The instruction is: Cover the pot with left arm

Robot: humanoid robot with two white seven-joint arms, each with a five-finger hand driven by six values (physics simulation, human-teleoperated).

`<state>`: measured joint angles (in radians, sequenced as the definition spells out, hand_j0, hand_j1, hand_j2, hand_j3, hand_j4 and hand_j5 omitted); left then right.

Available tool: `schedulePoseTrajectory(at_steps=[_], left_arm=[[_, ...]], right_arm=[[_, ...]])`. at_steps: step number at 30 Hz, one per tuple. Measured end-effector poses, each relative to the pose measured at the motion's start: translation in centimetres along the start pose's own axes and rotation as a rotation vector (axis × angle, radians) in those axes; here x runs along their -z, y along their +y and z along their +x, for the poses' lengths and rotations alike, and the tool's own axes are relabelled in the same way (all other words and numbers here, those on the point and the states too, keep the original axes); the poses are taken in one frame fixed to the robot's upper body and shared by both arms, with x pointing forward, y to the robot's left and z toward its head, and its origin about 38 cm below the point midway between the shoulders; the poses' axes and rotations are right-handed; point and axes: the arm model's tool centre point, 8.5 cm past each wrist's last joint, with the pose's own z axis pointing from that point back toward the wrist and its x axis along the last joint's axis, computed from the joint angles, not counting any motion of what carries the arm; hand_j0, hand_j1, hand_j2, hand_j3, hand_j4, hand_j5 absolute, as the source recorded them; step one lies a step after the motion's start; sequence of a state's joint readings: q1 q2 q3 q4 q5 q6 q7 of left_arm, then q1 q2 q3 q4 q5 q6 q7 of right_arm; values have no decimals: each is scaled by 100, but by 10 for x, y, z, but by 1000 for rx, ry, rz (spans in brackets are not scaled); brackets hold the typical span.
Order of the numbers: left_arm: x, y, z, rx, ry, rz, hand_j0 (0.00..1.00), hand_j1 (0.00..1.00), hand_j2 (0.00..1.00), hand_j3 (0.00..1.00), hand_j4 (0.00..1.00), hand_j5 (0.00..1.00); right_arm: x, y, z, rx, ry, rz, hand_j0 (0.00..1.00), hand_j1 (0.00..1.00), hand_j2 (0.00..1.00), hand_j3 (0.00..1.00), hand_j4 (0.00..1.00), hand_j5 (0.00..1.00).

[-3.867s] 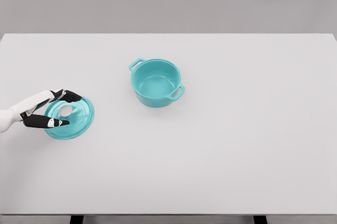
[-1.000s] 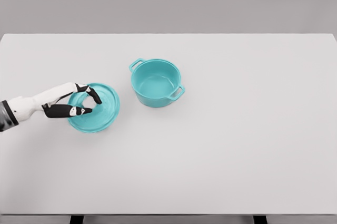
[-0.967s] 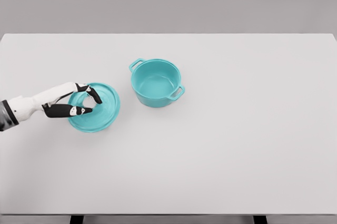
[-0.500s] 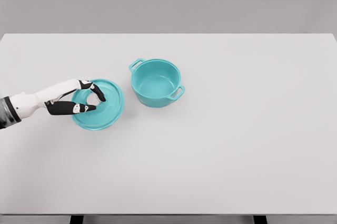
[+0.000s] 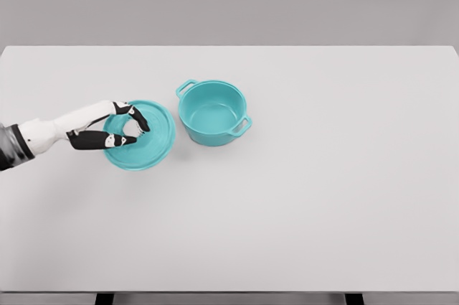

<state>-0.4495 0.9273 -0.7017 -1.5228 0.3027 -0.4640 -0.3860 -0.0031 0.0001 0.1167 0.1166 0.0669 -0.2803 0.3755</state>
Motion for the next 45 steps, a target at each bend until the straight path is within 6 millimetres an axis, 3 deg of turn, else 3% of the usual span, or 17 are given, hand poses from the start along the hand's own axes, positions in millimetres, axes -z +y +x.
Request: schedulePoseTrajectory(at_steps=[18, 45], left_arm=[[17, 10, 10, 13, -36, 18, 52, 52, 52, 52, 52, 52], [51, 8, 17, -9, -38, 24, 52, 52, 52, 52, 52, 52]], right_arm=[[0, 0, 0, 0, 0, 0, 100, 100, 100, 100, 100, 100], [0, 0, 0, 0, 0, 0, 100, 100, 100, 100, 100, 100]])
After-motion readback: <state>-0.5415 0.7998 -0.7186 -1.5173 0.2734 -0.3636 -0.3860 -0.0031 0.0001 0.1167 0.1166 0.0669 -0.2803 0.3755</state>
